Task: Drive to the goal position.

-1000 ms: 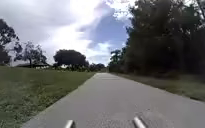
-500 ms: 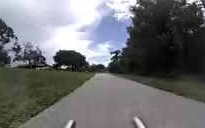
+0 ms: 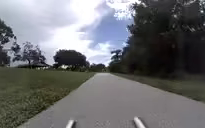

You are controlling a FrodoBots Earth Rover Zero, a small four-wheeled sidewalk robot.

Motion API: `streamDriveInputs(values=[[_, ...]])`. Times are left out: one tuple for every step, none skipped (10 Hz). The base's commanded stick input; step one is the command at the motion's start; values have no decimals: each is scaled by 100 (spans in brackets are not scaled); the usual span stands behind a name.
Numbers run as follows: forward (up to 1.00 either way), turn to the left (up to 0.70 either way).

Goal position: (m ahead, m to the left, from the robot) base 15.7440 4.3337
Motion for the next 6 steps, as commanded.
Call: streamDriveInputs(values=[[70, 0], [70, 0], [70, 0], [70, 0], [70, 0], [70, 0]])
